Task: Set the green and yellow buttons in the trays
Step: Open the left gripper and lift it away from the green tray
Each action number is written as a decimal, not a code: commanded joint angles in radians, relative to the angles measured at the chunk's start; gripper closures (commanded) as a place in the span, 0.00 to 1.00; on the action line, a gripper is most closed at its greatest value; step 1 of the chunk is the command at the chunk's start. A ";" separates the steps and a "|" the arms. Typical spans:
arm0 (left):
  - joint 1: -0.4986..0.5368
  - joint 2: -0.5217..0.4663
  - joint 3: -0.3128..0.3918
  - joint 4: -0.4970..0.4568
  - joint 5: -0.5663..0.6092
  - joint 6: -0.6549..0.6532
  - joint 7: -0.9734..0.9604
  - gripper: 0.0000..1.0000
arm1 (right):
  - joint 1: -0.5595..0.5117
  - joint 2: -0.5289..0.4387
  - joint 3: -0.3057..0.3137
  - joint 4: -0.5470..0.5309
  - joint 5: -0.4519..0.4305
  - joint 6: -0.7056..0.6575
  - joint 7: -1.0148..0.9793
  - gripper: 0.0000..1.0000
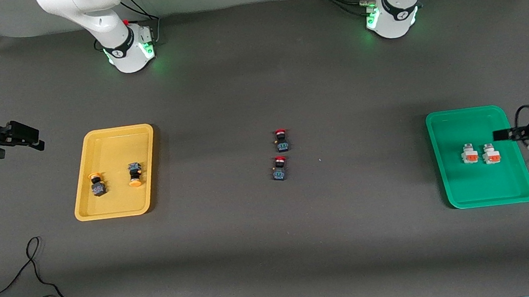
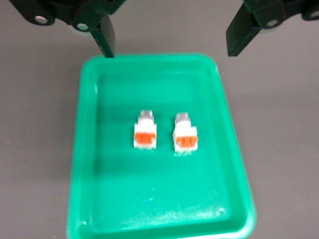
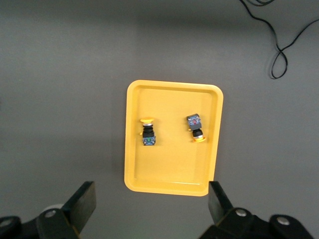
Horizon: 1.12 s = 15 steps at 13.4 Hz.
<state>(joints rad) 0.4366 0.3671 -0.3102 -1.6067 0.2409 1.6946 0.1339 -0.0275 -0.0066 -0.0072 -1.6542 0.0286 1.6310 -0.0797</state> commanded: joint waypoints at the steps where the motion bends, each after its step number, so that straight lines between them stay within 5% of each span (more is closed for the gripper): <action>1: -0.019 -0.025 -0.033 0.156 -0.005 -0.214 0.004 0.01 | -0.002 -0.004 -0.016 0.010 0.039 0.003 0.014 0.00; 6: -0.021 -0.027 -0.089 0.413 -0.003 -0.512 -0.002 0.00 | 0.000 0.004 -0.017 0.030 0.027 0.003 0.008 0.00; 15: -0.019 -0.060 -0.162 0.389 -0.028 -0.556 -0.020 0.01 | 0.006 0.005 -0.019 0.030 -0.010 0.001 0.006 0.00</action>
<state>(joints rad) 0.4190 0.3152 -0.4717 -1.2171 0.2245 1.1587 0.1266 -0.0274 -0.0058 -0.0233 -1.6365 0.0348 1.6315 -0.0796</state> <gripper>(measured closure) 0.004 0.000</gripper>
